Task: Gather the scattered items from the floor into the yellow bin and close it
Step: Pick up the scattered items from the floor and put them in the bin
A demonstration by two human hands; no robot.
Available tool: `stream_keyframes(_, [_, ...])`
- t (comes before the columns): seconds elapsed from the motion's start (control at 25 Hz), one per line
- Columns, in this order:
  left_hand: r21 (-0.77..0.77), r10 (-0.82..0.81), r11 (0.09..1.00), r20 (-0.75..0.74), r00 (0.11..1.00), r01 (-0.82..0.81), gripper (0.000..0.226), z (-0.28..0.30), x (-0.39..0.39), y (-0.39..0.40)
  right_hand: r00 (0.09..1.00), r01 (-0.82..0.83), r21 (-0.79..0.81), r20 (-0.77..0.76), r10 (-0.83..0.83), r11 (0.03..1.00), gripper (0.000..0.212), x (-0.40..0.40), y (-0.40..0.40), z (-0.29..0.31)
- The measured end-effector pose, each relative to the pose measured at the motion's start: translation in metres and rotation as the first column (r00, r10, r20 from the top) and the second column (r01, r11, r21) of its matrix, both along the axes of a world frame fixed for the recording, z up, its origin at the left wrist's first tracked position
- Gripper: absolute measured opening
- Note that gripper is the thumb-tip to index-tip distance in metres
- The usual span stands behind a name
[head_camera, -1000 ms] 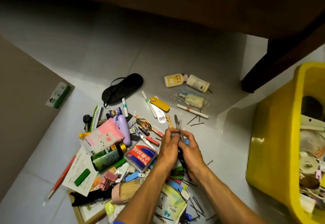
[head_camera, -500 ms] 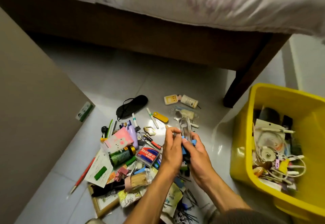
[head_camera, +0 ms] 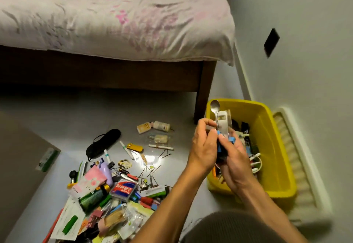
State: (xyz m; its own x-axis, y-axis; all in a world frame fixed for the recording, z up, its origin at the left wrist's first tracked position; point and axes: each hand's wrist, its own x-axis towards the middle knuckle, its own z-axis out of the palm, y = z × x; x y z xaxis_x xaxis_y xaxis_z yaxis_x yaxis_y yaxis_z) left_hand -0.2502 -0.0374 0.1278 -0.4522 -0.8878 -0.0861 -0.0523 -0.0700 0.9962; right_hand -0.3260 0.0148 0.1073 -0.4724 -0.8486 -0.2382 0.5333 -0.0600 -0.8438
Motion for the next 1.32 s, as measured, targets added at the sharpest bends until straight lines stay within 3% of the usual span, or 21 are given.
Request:
stream_keyframes(0.12, [0.041, -0.124, 0.992, 0.058, 0.991, 0.121, 0.015, -0.010, -0.056, 0.005, 0.989, 0.126, 0.027, 0.078, -0.128, 0.992, 0.037, -0.051, 0.014, -0.015])
stream_keyframes(0.24, [0.180, -0.222, 0.964, 0.156, 0.962, 0.193, 0.014, -0.051, -0.083, 0.010, 0.971, 0.181, 0.259, 0.103, -0.214, 0.949, 0.044, -0.082, 0.019, -0.056])
stream_keyframes(0.36, [0.340, -0.194, 0.935, 0.240, 0.951, 0.105, 0.015, -0.095, -0.090, -0.002, 0.950, 0.216, 0.463, 0.102, -0.294, 0.859, 0.046, -0.098, 0.013, -0.099])
stream_keyframes(0.44, [0.369, -0.185, 0.927, 0.288, 0.940, 0.069, 0.019, -0.113, -0.088, -0.008, 0.941, 0.241, 0.534, 0.077, -0.331, 0.811, 0.039, -0.106, 0.009, -0.119])
stream_keyframes(0.6, [0.325, -0.293, 0.927, 0.322, 0.900, 0.185, 0.034, -0.125, -0.088, -0.010, 0.953, 0.232, 0.560, 0.034, -0.301, 0.795, 0.024, -0.108, 0.004, -0.138])
stream_keyframes(0.8, [0.288, -0.336, 0.920, 0.238, 0.911, 0.264, 0.033, -0.113, -0.078, -0.002, 0.961, 0.270, 0.507, -0.097, -0.257, 0.818, 0.031, -0.096, 0.000, -0.119])
stream_keyframes(1.04, [0.210, -0.110, 0.975, 0.183, 0.977, 0.070, 0.027, -0.097, -0.018, 0.003, 0.926, 0.249, 0.503, -0.375, -0.051, 0.828, 0.038, -0.057, -0.003, -0.085])
stream_keyframes(1.16, [0.261, 0.027, 0.962, 0.178, 0.984, -0.074, 0.024, -0.093, 0.025, 0.000, 0.811, 0.199, 0.438, -0.576, 0.103, 0.876, 0.030, -0.017, -0.004, -0.070])
stream_keyframes(1.32, [0.317, 0.210, 0.896, 0.317, 0.925, -0.312, 0.025, -0.114, 0.111, 0.003, 0.619, 0.029, 0.340, -0.744, 0.250, 0.940, 0.028, 0.062, -0.001, -0.070])
